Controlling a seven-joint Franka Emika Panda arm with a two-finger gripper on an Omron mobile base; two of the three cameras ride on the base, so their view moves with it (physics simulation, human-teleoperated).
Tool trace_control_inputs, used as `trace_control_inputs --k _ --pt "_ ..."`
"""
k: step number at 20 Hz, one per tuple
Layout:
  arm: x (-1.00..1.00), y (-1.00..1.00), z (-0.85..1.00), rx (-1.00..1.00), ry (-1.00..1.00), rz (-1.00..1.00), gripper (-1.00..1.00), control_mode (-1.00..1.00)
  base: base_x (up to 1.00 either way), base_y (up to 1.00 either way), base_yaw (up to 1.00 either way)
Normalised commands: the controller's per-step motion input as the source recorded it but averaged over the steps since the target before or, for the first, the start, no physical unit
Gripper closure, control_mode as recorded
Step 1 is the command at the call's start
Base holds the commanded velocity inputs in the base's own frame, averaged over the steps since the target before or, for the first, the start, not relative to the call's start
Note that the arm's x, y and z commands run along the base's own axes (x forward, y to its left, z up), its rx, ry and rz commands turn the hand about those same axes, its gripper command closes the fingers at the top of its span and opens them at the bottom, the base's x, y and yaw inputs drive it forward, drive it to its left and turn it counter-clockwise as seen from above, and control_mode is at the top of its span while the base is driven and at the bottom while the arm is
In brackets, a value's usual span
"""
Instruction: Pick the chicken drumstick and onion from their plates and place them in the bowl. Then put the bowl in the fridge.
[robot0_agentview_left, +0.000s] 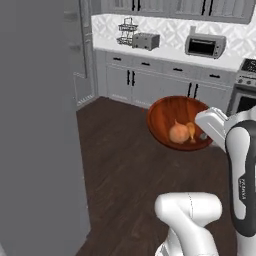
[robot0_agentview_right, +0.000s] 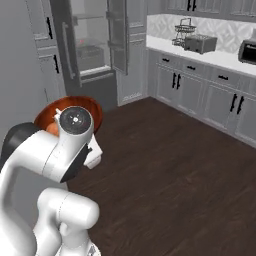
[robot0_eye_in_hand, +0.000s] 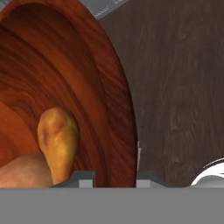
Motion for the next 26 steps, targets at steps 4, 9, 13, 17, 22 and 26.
trace_control_inputs --k 4,9,13,17,22,26 --pt "0.0 0.0 0.0 0.0 0.0 0.0 1.0 1.0 1.0 -0.62 0.5" --pt "0.0 0.0 0.0 0.0 0.0 0.0 1.0 1.0 0.91 -1.0 0.28" --pt "0.0 0.0 0.0 0.0 0.0 0.0 1.0 1.0 0.95 -1.0 0.19" --pt "0.0 0.0 0.0 0.0 0.0 0.0 1.0 1.0 1.0 -0.89 0.34" --pt "0.0 0.0 0.0 0.0 0.0 0.0 1.0 1.0 1.0 -0.75 0.39" --pt "0.0 0.0 0.0 0.0 0.0 0.0 1.0 1.0 1.0 -0.71 0.37"
